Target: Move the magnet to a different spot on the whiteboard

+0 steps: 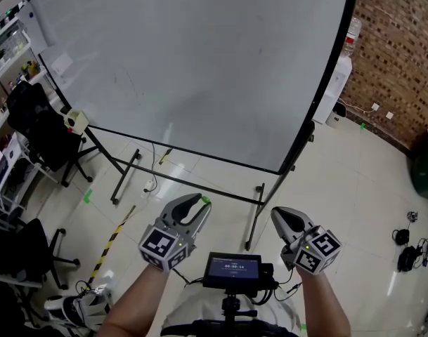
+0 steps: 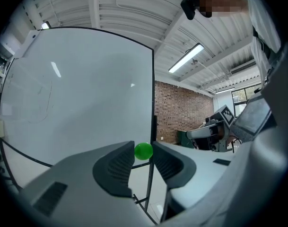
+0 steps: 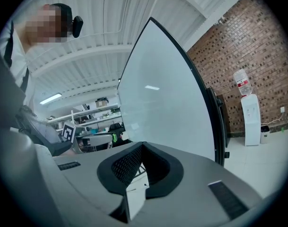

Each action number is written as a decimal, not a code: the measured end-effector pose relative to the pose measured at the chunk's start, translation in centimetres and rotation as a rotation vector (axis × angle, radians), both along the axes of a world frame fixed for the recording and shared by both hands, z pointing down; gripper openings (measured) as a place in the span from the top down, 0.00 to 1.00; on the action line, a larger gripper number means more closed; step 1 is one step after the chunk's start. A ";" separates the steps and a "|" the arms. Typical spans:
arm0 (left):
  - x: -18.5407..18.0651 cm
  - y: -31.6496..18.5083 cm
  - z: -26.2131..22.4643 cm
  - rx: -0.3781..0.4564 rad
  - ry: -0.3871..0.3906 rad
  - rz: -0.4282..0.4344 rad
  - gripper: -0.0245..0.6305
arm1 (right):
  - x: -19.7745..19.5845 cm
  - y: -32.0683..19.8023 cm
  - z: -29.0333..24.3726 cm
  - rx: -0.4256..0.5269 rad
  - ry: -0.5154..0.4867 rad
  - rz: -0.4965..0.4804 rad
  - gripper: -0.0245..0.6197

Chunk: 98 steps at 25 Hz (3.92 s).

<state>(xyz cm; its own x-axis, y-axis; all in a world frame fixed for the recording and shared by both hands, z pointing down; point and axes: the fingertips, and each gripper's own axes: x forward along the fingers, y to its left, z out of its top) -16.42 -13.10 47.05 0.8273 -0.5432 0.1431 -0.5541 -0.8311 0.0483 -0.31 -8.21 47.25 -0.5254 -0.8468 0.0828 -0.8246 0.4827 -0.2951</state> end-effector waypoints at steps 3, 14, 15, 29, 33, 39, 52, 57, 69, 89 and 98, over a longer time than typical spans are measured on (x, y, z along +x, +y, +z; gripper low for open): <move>-0.3 0.8 0.7 -0.013 -0.001 0.025 0.74 | -0.7 0.5 0.5 -0.007 -0.006 0.007 0.93; -0.6 1.3 1.2 -0.027 0.012 0.081 0.74 | -1.6 0.4 0.4 0.007 0.002 0.030 0.93; -0.5 1.2 1.3 -0.026 0.013 0.087 0.74 | -1.6 0.3 0.3 0.010 0.001 0.031 0.93; 1.1 1.2 1.5 -0.026 0.015 0.140 0.74 | -0.6 0.1 0.7 0.012 0.003 0.060 0.93; 1.2 1.6 1.9 -0.024 0.008 0.143 0.74 | -0.7 0.3 0.7 0.015 0.000 0.059 0.93; 0.4 1.7 2.5 -0.046 0.006 0.124 0.74 | -1.3 0.7 0.9 0.014 0.003 0.050 0.93; 0.0 2.8 3.1 -0.063 0.015 0.116 0.74 | -1.5 2.0 0.9 0.009 0.016 0.054 0.93; 0.1 3.0 3.1 -0.072 0.035 0.115 0.74 | -1.5 2.4 0.7 0.005 0.029 0.060 0.93; 0.6 3.4 5.9 -0.139 0.016 0.130 0.74 | -0.8 2.7 1.6 -0.026 0.016 0.086 0.93; 8.1 -1.3 4.4 -0.099 -0.079 0.156 0.74 | 6.2 0.7 2.4 -0.085 -0.018 0.135 0.93; 14.8 -2.7 2.5 -0.039 -0.121 0.190 0.74 | 9.8 -1.9 1.0 -0.058 -0.044 0.096 0.93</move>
